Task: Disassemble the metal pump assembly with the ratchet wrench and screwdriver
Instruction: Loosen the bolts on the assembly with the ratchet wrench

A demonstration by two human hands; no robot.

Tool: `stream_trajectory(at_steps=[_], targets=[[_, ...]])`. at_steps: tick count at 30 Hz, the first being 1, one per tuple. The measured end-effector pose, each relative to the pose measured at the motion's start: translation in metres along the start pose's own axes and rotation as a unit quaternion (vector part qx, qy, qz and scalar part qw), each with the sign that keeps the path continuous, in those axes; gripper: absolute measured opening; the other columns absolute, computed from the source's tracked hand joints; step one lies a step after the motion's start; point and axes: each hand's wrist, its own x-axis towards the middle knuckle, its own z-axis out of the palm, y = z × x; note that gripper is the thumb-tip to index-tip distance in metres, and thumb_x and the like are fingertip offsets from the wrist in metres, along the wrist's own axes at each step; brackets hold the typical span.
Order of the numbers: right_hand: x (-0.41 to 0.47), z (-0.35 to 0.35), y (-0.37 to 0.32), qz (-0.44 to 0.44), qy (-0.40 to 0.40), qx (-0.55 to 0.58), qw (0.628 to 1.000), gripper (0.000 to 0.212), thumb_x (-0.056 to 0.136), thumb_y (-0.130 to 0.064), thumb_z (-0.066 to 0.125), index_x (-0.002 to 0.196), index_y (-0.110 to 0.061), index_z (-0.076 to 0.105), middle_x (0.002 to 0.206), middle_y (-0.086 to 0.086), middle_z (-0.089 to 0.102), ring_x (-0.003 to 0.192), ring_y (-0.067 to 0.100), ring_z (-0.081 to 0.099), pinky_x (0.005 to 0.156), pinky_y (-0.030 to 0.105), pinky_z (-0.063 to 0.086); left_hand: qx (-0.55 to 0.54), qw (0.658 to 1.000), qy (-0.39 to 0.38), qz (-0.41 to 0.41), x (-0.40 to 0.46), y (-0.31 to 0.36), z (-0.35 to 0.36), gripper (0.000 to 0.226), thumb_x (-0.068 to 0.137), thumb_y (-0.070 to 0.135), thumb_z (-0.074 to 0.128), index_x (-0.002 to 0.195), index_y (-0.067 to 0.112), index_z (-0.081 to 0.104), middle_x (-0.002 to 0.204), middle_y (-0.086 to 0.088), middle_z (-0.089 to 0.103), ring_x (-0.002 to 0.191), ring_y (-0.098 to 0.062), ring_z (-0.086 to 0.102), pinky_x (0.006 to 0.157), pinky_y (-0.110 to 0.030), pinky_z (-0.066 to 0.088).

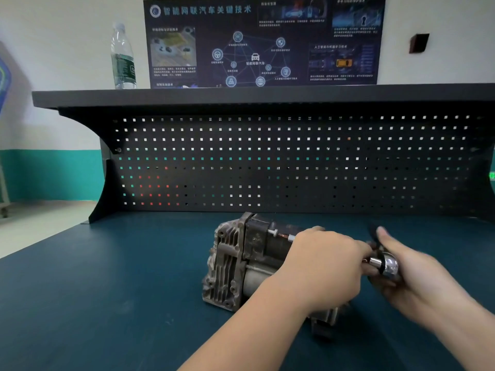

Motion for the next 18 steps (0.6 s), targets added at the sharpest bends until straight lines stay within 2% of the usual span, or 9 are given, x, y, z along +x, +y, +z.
stream_trajectory(at_steps=[2,3,6,9,10,12,14,16,18], targets=[[-0.003,-0.003,0.000,-0.167,0.020,-0.105,0.980,0.029,0.095,-0.040,0.052,0.086,-0.014,0.063,0.054,0.002,0.055,0.044,0.015,0.049,0.047,0.028,0.044,0.009,1.000,-0.015,0.011,0.001,-0.001,0.000,0.015,0.095,0.034,0.048,0.094,0.024,0.059,0.088,0.002,0.064,0.082,-0.021,0.056,0.073,-0.029,0.025],[-0.007,-0.001,-0.003,-0.272,0.024,-0.168,0.947,0.030,0.095,-0.046,0.049,0.086,-0.021,0.064,0.056,0.002,0.058,0.046,0.014,0.051,0.050,0.028,0.046,0.009,1.000,-0.022,0.013,0.001,-0.001,-0.001,0.016,0.095,0.035,0.048,0.095,0.024,0.059,0.089,0.003,0.064,0.085,-0.020,0.057,0.074,-0.029,0.026],[-0.019,0.000,-0.010,-0.447,-0.008,-0.250,0.859,0.030,0.092,-0.059,0.042,0.086,-0.034,0.059,0.066,-0.003,0.063,0.044,0.009,0.052,0.043,0.017,0.043,-0.013,0.999,-0.036,0.005,0.003,-0.002,-0.004,0.019,0.096,0.037,0.046,0.096,0.024,0.059,0.091,0.002,0.066,0.086,-0.022,0.056,0.074,-0.030,0.025],[-0.021,0.004,-0.007,-0.403,0.036,-0.257,0.878,0.028,0.095,-0.051,0.044,0.082,-0.032,0.060,0.061,-0.002,0.062,0.046,0.008,0.052,0.046,0.018,0.044,-0.012,0.999,-0.041,0.012,0.002,-0.003,-0.004,0.018,0.097,0.035,0.045,0.094,0.024,0.058,0.088,0.001,0.066,0.084,-0.023,0.056,0.076,-0.031,0.029],[-0.017,0.003,-0.007,-0.333,0.057,-0.225,0.914,0.028,0.096,-0.045,0.047,0.080,-0.027,0.061,0.056,0.000,0.059,0.048,0.012,0.052,0.050,0.023,0.045,-0.009,0.999,-0.040,0.013,0.002,-0.002,-0.004,0.017,0.097,0.034,0.045,0.094,0.024,0.058,0.087,0.001,0.066,0.082,-0.023,0.055,0.074,-0.031,0.029],[-0.010,0.002,-0.006,-0.096,0.020,-0.076,0.992,0.028,0.095,-0.034,0.053,0.078,-0.012,0.058,0.053,0.003,0.052,0.044,0.017,0.045,0.045,0.026,0.042,-0.017,0.999,-0.031,0.003,0.001,-0.001,-0.004,0.017,0.097,0.034,0.045,0.093,0.024,0.058,0.087,0.001,0.066,0.074,-0.024,0.049,0.067,-0.031,0.025],[-0.003,0.000,-0.004,0.034,-0.010,0.007,0.999,0.028,0.095,-0.027,0.054,0.076,-0.006,0.052,0.057,0.004,0.048,0.036,0.010,0.034,0.034,0.019,0.032,-0.018,1.000,-0.025,-0.005,0.001,-0.001,-0.004,0.017,0.097,0.035,0.045,0.094,0.024,0.058,0.087,0.001,0.066,0.070,-0.023,0.043,0.063,-0.031,0.020],[-0.001,-0.003,0.000,-0.057,0.006,-0.040,0.998,0.028,0.096,-0.031,0.052,0.078,-0.009,0.055,0.053,0.002,0.052,0.037,0.011,0.041,0.042,0.025,0.038,-0.010,0.999,-0.033,0.007,0.002,-0.002,-0.002,0.017,0.097,0.034,0.045,0.096,0.023,0.059,0.088,0.001,0.065,0.076,-0.023,0.050,0.068,-0.030,0.023],[-0.007,-0.001,-0.004,-0.280,0.024,-0.165,0.945,0.029,0.096,-0.044,0.048,0.082,-0.023,0.060,0.054,-0.001,0.058,0.042,0.011,0.050,0.052,0.028,0.045,-0.006,0.999,-0.049,0.019,0.003,-0.004,-0.001,0.020,0.098,0.034,0.043,0.101,0.022,0.059,0.093,0.002,0.066,0.086,-0.022,0.056,0.078,-0.030,0.031]])
